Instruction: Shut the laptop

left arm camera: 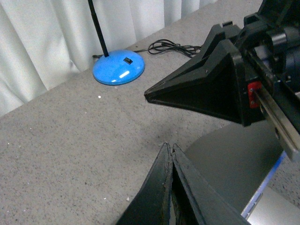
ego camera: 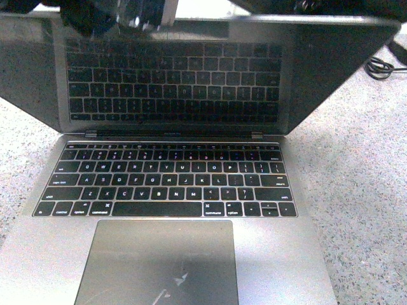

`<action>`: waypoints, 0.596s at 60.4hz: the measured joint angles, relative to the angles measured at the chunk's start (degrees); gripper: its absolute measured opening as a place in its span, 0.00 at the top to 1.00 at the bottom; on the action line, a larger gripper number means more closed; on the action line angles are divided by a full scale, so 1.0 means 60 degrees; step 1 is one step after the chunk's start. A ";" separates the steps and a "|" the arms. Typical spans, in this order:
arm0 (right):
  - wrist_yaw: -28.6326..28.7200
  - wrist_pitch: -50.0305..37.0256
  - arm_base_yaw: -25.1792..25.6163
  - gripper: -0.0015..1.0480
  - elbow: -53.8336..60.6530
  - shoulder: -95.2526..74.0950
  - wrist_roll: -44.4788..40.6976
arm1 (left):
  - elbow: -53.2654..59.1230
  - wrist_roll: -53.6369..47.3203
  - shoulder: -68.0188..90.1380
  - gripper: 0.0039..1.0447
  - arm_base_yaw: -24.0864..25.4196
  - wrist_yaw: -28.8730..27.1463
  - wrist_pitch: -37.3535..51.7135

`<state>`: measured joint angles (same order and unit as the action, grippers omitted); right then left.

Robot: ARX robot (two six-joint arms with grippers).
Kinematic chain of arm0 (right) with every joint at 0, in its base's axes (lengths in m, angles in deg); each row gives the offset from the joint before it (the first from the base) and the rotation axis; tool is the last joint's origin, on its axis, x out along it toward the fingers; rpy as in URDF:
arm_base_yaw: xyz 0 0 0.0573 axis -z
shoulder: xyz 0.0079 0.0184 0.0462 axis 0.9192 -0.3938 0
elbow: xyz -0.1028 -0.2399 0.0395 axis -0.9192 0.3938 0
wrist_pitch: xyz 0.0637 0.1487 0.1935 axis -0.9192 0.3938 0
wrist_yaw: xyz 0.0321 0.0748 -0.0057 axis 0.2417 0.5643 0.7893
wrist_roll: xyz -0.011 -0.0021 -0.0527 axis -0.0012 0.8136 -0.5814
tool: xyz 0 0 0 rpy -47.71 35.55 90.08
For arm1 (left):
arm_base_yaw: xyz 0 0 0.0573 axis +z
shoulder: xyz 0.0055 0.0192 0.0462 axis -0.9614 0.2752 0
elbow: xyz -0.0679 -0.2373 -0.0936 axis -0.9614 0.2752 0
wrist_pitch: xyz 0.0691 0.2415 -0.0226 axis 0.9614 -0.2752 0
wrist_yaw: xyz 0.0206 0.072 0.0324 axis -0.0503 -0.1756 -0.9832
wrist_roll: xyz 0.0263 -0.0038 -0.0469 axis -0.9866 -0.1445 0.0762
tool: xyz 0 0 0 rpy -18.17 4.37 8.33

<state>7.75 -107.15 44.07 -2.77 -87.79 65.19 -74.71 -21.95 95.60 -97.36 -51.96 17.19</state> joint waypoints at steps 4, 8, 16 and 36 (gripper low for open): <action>-0.0313 -0.0820 -0.0339 0.99 0.0565 0.0000 0.0758 | 0.0270 -0.0029 -0.0186 0.96 -0.0047 0.0004 -0.0004; -0.0667 -0.1694 -0.0714 0.99 0.1224 0.0000 0.1596 | 0.0546 -0.0076 -0.0335 0.96 -0.0091 -0.0087 -0.0022; -0.1107 -0.2721 -0.1373 0.99 0.2320 0.0000 0.2546 | 0.1093 -0.0095 -0.0663 0.96 -0.0299 -0.0237 -0.0135; -0.2120 -0.3351 -0.1220 0.99 0.3723 0.0222 0.2969 | 0.2218 -0.0240 -0.0889 0.96 -0.1202 -0.1053 0.0015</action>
<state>-4.97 -127.26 36.75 19.57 -86.46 83.01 -61.40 -23.39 90.27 -104.57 -58.28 17.28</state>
